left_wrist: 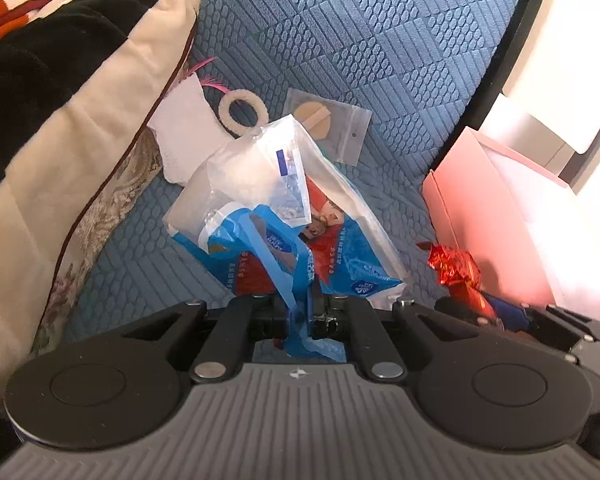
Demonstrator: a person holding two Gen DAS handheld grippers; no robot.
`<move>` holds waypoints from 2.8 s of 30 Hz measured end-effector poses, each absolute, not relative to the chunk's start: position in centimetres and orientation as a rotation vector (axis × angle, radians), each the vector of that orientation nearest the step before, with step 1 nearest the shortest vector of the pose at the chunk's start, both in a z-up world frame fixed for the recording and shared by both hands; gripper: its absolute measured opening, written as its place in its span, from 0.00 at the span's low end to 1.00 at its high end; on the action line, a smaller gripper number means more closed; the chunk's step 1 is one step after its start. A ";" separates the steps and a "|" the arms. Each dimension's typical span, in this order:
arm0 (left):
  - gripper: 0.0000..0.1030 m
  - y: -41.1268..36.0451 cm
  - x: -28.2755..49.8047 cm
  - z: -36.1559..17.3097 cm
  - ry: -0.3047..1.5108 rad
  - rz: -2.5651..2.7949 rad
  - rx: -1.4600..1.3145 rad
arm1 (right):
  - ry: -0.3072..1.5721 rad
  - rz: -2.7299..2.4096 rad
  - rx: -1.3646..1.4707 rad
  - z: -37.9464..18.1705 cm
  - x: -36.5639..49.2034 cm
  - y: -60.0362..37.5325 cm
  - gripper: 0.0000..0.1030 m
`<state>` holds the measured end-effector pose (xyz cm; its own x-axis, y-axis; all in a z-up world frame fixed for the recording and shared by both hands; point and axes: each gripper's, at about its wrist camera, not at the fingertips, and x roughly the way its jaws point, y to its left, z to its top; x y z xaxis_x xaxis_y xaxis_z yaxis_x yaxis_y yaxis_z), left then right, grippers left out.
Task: Organize soft objects
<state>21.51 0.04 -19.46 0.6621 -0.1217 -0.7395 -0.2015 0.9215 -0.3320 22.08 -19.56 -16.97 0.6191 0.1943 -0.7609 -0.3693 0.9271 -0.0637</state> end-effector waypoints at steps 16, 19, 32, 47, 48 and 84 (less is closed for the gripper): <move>0.04 0.6 16.5 -18.2 0.838 0.075 -0.418 | 0.814 0.347 -0.264 -15.3 18.4 -21.8 0.34; 0.03 0.6 16.3 -18.0 0.831 0.083 -0.414 | 0.814 0.345 -0.254 -15.1 18.4 -22.4 0.34; 0.04 1.8 15.9 -20.1 0.813 0.097 -0.604 | 0.776 0.421 -0.243 -15.5 17.7 -22.6 0.34; 0.47 0.3 17.0 -21.8 0.800 0.025 -0.590 | 0.760 0.432 -0.351 -16.5 18.0 -21.0 0.34; 0.47 0.1 17.1 -21.9 0.799 0.020 -0.579 | 0.759 0.430 -0.358 -16.6 18.0 -20.9 0.34; 0.00 -2.6 18.2 -10.3 0.690 0.081 -0.434 | 0.760 0.462 -0.308 -7.6 20.2 -24.2 0.31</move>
